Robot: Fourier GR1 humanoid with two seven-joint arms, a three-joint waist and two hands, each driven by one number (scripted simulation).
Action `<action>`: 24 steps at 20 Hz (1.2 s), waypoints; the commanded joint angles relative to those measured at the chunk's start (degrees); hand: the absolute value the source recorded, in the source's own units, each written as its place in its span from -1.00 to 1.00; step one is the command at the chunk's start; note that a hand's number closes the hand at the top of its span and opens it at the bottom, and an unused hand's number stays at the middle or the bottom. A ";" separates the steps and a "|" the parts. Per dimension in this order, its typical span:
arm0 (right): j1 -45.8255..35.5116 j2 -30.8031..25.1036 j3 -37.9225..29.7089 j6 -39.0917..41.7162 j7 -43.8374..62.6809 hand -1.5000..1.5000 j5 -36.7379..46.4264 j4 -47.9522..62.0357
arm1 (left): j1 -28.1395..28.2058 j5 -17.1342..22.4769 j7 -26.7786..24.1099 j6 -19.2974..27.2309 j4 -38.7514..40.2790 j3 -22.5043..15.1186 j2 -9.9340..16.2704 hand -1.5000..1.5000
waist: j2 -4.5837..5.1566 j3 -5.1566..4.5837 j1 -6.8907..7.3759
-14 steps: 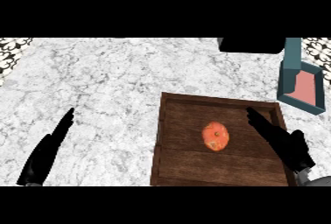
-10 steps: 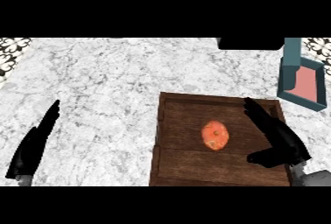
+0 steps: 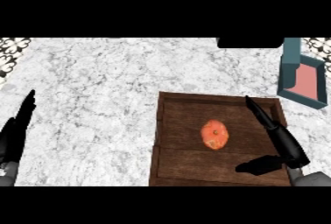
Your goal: Pick the squash from the tray and place it in the cardboard box
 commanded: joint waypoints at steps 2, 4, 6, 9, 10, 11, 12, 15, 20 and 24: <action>2.44 2.60 -3.59 5.84 -20.25 -1.00 -3.77 9.15 | -1.56 -0.20 1.38 -0.84 1.02 1.30 0.08 0.00 | 0.19 0.25 0.34; -1.78 -0.09 -6.00 9.40 -23.24 -1.00 -2.03 14.35 | -3.51 -0.58 0.51 -2.26 3.43 2.74 0.10 0.00 | 0.16 0.17 0.37; -2.52 -2.30 -5.74 5.26 -20.66 -1.00 3.03 11.05 | -3.87 -0.52 -3.01 -3.83 7.06 3.78 -0.03 0.00 | 0.11 0.10 0.07; -4.13 -6.58 -3.02 1.78 -15.52 -1.00 10.91 9.88 | -3.37 -1.90 -1.07 -1.95 4.41 1.76 -1.80 0.00 | 0.01 0.05 0.30; -3.82 -8.78 -1.12 2.18 -13.99 -1.00 13.81 8.95 | -4.03 -2.12 0.48 -1.63 3.87 1.56 -1.71 0.00 | -0.05 0.03 0.21; -6.94 -10.32 -0.84 4.22 -10.70 -1.00 14.54 9.24 | -3.38 -1.82 -0.36 -2.02 3.92 2.57 -0.76 0.00 | -0.02 0.01 0.91; -8.14 -10.68 -0.28 5.24 -9.32 -1.00 15.54 9.42 | -3.98 -0.98 -2.98 -3.82 7.28 3.32 -1.04 0.00 | 0.14 -0.02 0.55; -8.45 -13.56 2.63 10.20 -3.30 -1.00 17.92 3.65 | -5.49 -2.44 0.20 -2.41 6.38 2.57 -2.13 0.00 | -0.10 0.00 -0.05; -15.70 -10.37 8.05 16.04 11.04 -1.00 23.28 2.13 | -4.15 -2.56 -1.56 -3.42 6.05 3.27 -2.16 0.00 | -0.06 0.02 1.05; -18.42 -8.52 8.06 24.35 17.23 -1.00 22.40 -0.77 | -3.52 -4.50 0.12 -2.18 4.32 3.26 -3.54 0.00 | -0.12 0.07 0.45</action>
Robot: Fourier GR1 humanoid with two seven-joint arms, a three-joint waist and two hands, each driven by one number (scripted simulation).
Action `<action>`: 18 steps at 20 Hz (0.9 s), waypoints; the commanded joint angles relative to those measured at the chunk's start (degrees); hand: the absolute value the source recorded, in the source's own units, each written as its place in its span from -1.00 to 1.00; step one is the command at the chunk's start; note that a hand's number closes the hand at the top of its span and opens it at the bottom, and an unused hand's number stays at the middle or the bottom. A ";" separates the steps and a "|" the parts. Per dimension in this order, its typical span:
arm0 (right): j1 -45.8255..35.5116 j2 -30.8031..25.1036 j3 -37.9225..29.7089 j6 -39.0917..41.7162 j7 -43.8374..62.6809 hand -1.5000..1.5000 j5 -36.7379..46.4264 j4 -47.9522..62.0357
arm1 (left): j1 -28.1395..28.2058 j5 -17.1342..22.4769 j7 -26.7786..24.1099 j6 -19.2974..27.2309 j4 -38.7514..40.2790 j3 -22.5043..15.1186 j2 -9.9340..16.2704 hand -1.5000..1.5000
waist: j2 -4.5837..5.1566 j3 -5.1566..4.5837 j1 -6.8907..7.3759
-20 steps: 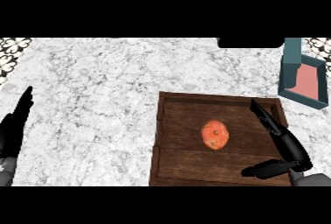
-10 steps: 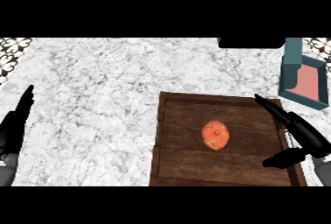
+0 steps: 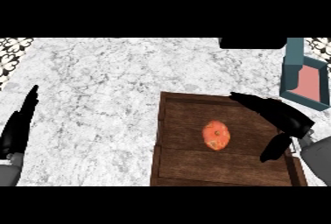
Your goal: Pick the squash from the tray and place it in the cardboard box
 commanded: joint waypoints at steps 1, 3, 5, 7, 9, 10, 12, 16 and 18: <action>-5.39 4.39 0.71 6.12 5.91 -1.00 2.17 3.09 | -2.00 -1.25 1.06 -0.81 1.59 0.62 -1.32 0.00 | 0.12 0.05 -0.13; -5.07 6.77 2.31 8.00 12.92 -1.00 2.77 -2.25 | -1.35 -1.48 2.12 -0.74 -0.76 1.23 -0.83 0.00 | -0.02 0.04 -0.27; -4.94 8.27 1.59 6.48 12.54 -1.00 6.94 0.67 | -1.70 -2.78 0.59 -1.65 1.79 2.20 -0.88 0.00 | 0.06 0.05 -0.37; -3.48 10.43 1.55 4.50 8.63 -1.00 10.89 4.22 | -2.26 -2.23 -0.70 -4.23 2.86 3.62 -1.42 0.00 | 0.08 0.06 -0.43; -4.65 8.42 -0.41 6.87 4.24 -1.00 11.59 7.02 | -1.10 -1.57 -1.30 -5.22 3.16 5.47 -0.99 0.00 | 0.11 0.07 -0.29; -2.02 11.28 -0.32 7.59 9.60 -1.00 12.32 0.28 | 1.63 -3.07 2.58 -4.41 -3.13 4.79 -1.74 0.00 | -0.02 0.07 -0.36; -4.19 14.72 0.23 7.07 8.98 -1.00 14.47 3.93 | -0.23 -3.36 1.00 -5.49 -0.35 6.05 -1.63 0.00 | 0.05 0.07 -0.27; 0.15 13.08 -3.67 10.87 8.23 -1.00 16.32 -0.30 | 1.62 -5.86 0.19 -5.91 -1.45 6.95 -4.31 0.00 | 0.00 0.06 -0.54; 1.42 14.61 -3.65 8.16 4.15 -1.00 17.87 2.74 | 2.66 -5.91 1.12 -6.63 -3.47 8.05 -3.59 0.00 | 0.01 0.08 -0.43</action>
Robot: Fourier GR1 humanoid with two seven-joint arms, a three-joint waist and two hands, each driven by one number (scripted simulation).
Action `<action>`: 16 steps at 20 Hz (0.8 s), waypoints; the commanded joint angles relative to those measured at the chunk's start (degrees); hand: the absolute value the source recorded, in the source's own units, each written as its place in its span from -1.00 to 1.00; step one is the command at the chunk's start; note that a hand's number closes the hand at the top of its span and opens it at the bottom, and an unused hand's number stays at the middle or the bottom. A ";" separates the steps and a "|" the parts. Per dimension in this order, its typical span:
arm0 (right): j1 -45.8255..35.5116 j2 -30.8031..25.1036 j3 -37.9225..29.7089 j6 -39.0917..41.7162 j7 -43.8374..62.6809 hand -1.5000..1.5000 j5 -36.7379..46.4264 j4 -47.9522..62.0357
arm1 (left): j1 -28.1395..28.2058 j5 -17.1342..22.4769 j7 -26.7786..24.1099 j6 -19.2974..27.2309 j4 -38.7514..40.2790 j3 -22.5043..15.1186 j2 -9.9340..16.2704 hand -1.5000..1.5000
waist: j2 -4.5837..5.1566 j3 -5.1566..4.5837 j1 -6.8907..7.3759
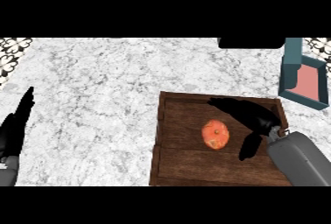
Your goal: Pick the squash from the tray and place it in the cardboard box
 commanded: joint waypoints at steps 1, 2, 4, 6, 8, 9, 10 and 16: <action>1.61 2.85 -1.76 3.57 2.39 -1.00 0.77 -5.17 | -2.92 -1.15 2.09 -1.99 1.63 1.94 -0.58 0.00 | 0.02 0.01 -0.29; 2.59 1.72 -3.07 3.90 -1.09 -1.00 1.24 -4.35 | -0.63 -1.76 -1.55 -1.51 2.73 2.76 -1.67 0.00 | 0.04 0.01 -0.21; 1.33 4.05 -2.89 6.81 2.20 -1.00 0.67 -6.96 | 0.46 -3.45 1.54 -0.51 -1.90 1.19 -2.79 0.00 | 0.00 0.02 -0.12; -1.30 3.09 -5.86 9.29 0.19 -1.00 -1.33 -4.81 | 2.89 -0.76 -2.53 -4.47 0.19 4.24 -0.18 0.00 | 0.02 0.01 0.07; 0.75 6.44 -4.70 5.57 -2.39 -1.00 2.35 -3.45 | -0.18 -4.46 0.52 -1.35 -0.81 2.35 -4.05 0.00 | 0.05 0.03 -0.05; -0.20 6.37 -4.70 5.86 -3.26 -1.00 2.91 -3.58 | -1.78 -5.32 -0.80 -0.63 2.56 1.93 -5.44 0.00 | 0.08 0.02 -0.13; 2.17 8.25 -3.93 9.87 5.55 -1.00 0.41 -12.99 | 2.31 -4.36 1.84 -2.32 -3.79 1.80 -3.74 0.00 | -0.10 0.02 -0.18; 1.96 7.89 -4.31 15.11 7.05 -1.00 4.36 -13.33 | -4.79 -4.84 -5.01 -3.63 9.52 6.50 -4.33 0.00 | 0.10 -0.02 -0.42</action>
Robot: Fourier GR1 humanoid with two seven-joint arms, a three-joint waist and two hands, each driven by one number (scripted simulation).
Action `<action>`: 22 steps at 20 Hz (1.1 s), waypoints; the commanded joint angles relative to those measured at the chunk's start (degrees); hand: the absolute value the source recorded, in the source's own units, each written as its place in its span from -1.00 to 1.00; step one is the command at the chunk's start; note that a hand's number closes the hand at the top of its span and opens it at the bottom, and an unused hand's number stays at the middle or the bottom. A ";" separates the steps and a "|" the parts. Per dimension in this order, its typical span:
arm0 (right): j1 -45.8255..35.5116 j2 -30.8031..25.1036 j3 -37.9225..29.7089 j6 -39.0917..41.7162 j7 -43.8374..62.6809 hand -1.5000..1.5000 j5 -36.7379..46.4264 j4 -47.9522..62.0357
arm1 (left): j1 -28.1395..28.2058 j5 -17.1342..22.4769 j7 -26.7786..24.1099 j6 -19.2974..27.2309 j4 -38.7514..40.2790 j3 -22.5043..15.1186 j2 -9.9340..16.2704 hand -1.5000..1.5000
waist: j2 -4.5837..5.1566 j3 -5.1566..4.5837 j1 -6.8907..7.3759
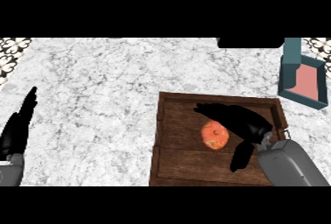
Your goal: Pick the squash from the tray and place it in the cardboard box
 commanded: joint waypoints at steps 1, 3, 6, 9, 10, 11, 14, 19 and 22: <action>0.14 2.01 1.50 1.54 4.02 -1.00 3.42 -0.63 | 4.74 0.73 3.39 -1.82 -8.59 0.32 -0.05 0.00 | -0.09 0.02 0.48; 0.71 0.68 -0.43 1.49 1.72 -1.00 4.09 3.18 | 4.27 -1.12 1.37 -0.37 -5.97 0.51 -1.15 0.00 | -0.01 0.02 0.35; 1.81 2.92 2.02 -2.43 0.77 -1.00 8.26 6.83 | -0.79 -2.53 2.65 -0.67 -2.39 1.03 -1.08 0.00 | 0.08 0.01 0.13; 3.36 5.09 2.35 -3.20 2.19 -1.00 10.17 6.59 | 2.20 -2.51 -2.48 -1.73 -0.66 2.47 -1.46 0.00 | 0.04 0.00 0.12; -3.41 8.70 0.47 -4.89 3.92 1.00 10.46 12.63 | 2.40 0.03 0.84 -4.85 -3.93 4.27 1.53 0.00 | 0.08 0.01 0.56; 2.10 5.06 2.66 -9.67 -0.18 1.00 13.82 9.35 | 2.54 -3.10 1.71 -1.29 -4.77 0.89 -2.77 0.00 | 0.04 0.02 0.22; -2.25 7.62 2.59 -18.69 -3.82 1.00 17.34 15.19 | -1.71 -3.02 0.04 -1.99 1.42 2.18 -1.64 0.00 | 0.21 0.02 0.28; 0.43 -5.57 -4.01 -20.44 -15.71 1.00 16.05 14.14 | 0.00 -3.33 3.95 -2.06 -4.57 2.50 -1.09 0.00 | 0.10 0.07 -0.08; -0.93 -19.11 -13.92 -19.15 -27.48 1.00 10.48 19.54 | 0.36 -1.34 2.64 -2.50 -3.88 4.13 -0.75 0.00 | 1.01 0.43 -1.04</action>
